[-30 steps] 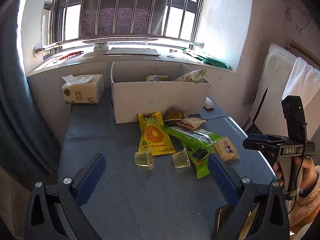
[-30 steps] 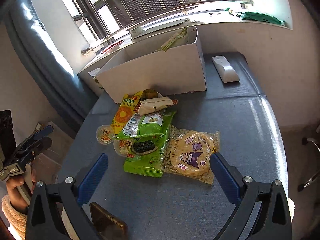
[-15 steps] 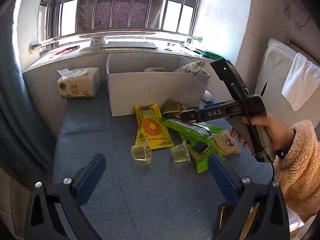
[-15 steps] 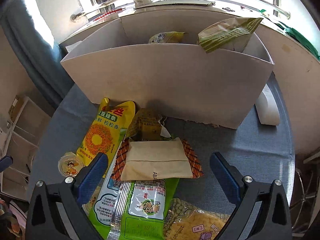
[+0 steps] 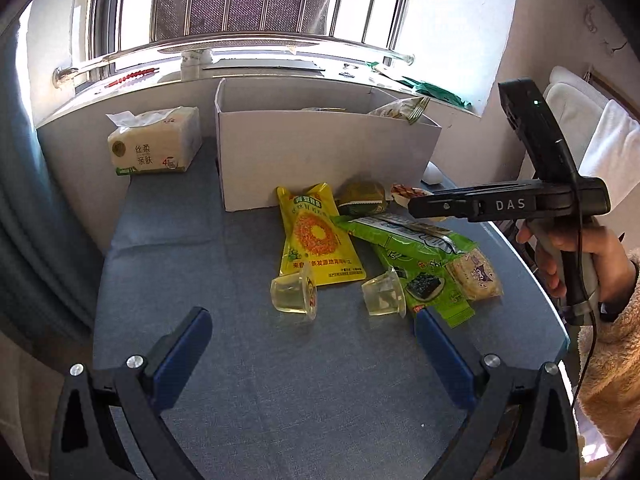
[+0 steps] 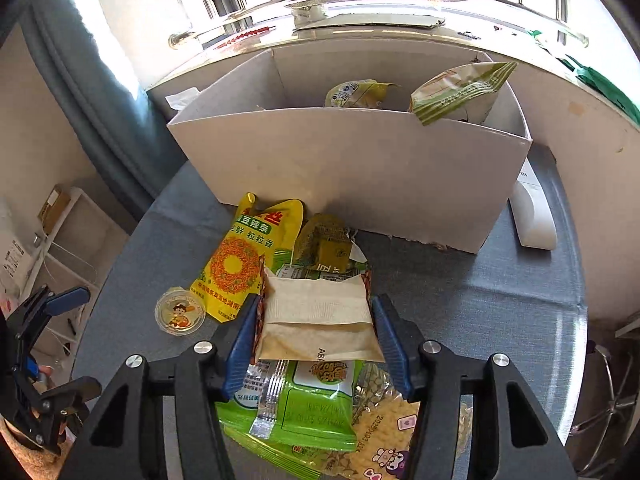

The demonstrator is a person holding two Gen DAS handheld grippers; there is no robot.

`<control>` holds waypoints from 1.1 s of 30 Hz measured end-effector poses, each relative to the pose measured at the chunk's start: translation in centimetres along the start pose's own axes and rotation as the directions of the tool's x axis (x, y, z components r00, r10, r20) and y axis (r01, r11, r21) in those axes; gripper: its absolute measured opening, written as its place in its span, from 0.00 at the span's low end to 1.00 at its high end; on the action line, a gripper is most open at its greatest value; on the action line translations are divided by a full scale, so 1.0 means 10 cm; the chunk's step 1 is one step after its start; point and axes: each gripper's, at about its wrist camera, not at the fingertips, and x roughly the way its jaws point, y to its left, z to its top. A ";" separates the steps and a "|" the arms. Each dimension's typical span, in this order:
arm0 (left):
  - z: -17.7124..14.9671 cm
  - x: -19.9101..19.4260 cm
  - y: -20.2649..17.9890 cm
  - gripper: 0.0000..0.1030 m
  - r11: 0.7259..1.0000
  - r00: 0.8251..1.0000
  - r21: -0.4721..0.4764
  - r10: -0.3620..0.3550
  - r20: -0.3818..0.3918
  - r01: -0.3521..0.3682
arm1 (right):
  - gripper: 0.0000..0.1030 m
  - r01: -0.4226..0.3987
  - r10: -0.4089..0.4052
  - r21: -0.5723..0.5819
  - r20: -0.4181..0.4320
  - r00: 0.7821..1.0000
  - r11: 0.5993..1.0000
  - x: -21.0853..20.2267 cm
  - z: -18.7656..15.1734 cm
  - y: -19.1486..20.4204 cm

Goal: Organize snacks
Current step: 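Grasp a clear jelly cup with the left tool while the right tool lifts the bread, then place the bread and jelly cup into the white box and open both tools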

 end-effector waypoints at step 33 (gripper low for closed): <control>0.78 -0.21 -0.13 0.32 0.996 0.990 0.076 -0.064 0.124 0.055 | 0.59 -0.151 0.131 0.086 0.211 0.969 0.985 -0.93 -0.42 0.07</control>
